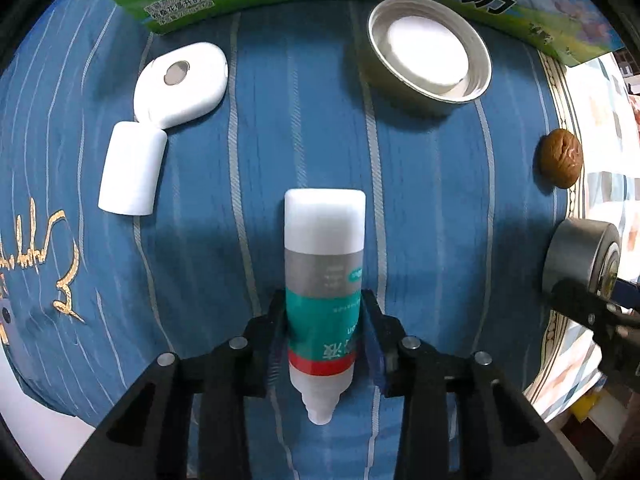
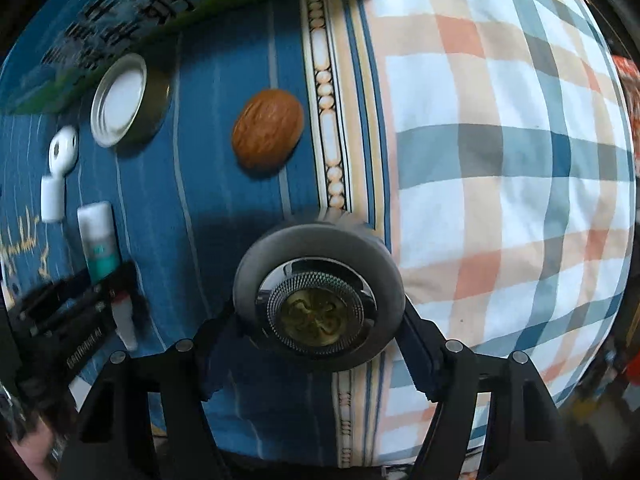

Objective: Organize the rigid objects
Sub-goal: 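Grasp the white-teal tube with the left tool while the right tool grasps the silver puck, then carry the tube and silver puck into the box with both tools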

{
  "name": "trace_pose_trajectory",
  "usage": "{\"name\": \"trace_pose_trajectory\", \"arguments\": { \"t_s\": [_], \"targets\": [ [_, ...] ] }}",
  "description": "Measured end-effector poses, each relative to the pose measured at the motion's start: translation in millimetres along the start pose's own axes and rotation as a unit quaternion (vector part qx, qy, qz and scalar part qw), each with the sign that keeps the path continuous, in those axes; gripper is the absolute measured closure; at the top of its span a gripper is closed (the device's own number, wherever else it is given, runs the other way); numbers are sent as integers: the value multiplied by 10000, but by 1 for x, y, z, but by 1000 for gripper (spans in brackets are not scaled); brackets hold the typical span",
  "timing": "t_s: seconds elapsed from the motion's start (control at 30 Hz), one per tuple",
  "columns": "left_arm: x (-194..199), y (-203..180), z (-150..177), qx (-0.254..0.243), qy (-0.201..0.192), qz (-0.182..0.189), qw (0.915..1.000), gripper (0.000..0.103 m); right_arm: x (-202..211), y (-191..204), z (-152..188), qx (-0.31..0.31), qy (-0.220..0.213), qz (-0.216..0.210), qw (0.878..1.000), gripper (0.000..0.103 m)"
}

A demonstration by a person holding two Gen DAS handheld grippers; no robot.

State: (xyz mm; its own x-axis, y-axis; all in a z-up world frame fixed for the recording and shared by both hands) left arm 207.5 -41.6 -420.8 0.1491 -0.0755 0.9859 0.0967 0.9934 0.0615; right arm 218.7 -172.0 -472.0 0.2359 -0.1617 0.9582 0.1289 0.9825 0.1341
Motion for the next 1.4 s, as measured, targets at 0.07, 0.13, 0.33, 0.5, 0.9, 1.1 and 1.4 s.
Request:
{"name": "trace_pose_trajectory", "arguments": {
  "t_s": [0.07, 0.13, 0.33, 0.5, 0.9, 1.1, 1.4],
  "targets": [
    [1, -2, 0, -2, -53, -32, 10000, 71, -3, 1, -3, -94, -22, 26, 10000, 28],
    [2, 1, 1, -11, -102, -38, 9999, 73, -7, 3, -3, -83, -33, 95, 9999, 29],
    [4, 3, 10, -2, -207, -78, 9998, 73, -21, 0, 1, -68, -38, 226, 9997, 31],
    [10, 2, 20, -26, -210, 37, 9998, 73, -14, 7, 16, -83, -140, 50, 9999, 32],
    [78, -6, 20, -136, -721, 498, 9961, 73, 52, 10, 25, 271, -605, -78, 9978, 32],
    [137, -2, 18, -192, -1214, 629, 9904, 73, 97, 25, 33, 493, -917, -164, 9944, 32],
    [207, 6, -6, -97, -1988, 629, 9780, 73, 165, 40, 29, 648, -1573, -199, 9852, 32]
  ]
}}
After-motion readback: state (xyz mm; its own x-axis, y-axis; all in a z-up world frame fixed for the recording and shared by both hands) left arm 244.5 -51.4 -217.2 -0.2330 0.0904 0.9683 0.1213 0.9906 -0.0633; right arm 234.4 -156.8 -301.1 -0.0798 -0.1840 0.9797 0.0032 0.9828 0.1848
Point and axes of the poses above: each gripper's, at about its wrist camera, not at the fingertips, and x roughly against the way its jaws point, y to its left, z to its underside, the point moved 5 cm from there along -x, roughly the way its jaws point, and after that the axes turned 4 degrees about -z, right-handed, at the moved point
